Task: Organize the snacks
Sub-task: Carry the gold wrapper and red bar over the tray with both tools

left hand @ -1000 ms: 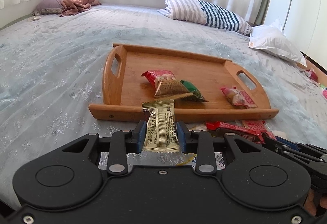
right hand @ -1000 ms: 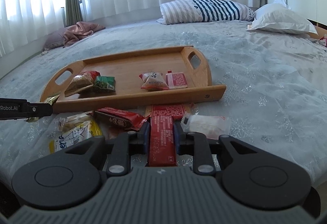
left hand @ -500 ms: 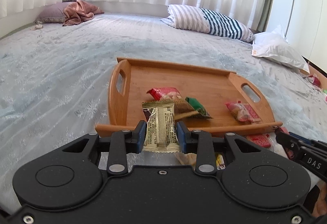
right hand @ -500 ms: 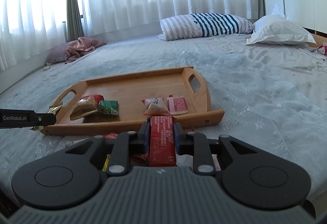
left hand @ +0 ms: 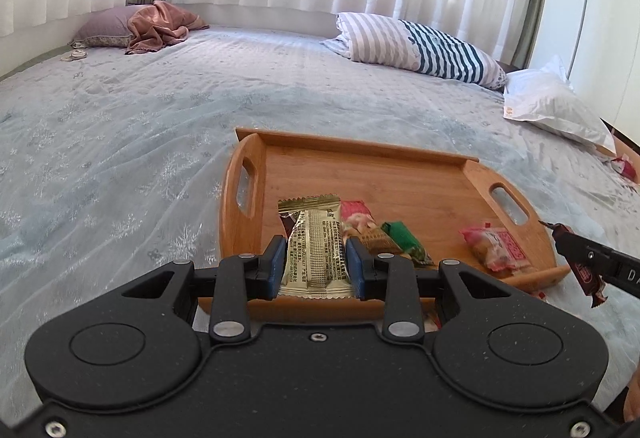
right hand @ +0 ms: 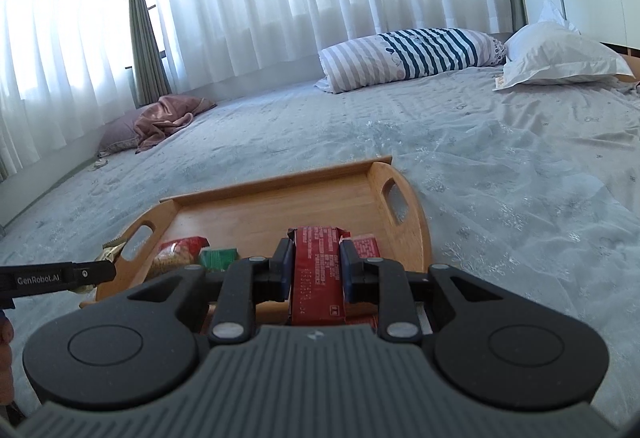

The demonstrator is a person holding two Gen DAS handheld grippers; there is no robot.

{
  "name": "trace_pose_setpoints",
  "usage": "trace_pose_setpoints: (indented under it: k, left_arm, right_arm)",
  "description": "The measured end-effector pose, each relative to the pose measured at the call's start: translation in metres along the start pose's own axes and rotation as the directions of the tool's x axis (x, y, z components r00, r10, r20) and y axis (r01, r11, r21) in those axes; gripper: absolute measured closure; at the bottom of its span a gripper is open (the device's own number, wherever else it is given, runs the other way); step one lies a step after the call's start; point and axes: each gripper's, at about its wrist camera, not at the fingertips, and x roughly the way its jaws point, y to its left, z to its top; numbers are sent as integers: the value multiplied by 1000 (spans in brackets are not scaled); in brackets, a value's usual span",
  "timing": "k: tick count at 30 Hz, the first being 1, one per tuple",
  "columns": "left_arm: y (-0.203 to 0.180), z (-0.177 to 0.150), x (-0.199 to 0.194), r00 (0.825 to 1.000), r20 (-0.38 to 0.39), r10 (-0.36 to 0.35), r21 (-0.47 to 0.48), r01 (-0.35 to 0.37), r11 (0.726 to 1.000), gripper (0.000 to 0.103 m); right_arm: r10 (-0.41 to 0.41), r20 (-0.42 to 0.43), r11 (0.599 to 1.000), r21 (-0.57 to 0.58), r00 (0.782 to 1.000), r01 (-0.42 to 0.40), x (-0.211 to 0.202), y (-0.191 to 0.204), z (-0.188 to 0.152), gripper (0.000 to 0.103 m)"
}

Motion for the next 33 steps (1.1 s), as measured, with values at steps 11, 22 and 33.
trace_pose_setpoints:
  k: [11, 22, 33]
  left_arm:
    - [6, 15, 31, 1000, -11, 19, -19, -19, 1000, 72]
    - [4, 18, 62, 997, -41, 58, -23, -59, 998, 72]
    - [4, 16, 79, 996, -63, 66, -30, -68, 997, 72]
  right_arm:
    - [99, -63, 993, 67, 993, -95, 52, 6, 22, 75]
    - [101, -106, 995, 39, 989, -97, 90, 23, 19, 75]
    - [67, -142, 998, 17, 988, -65, 109, 27, 9, 74]
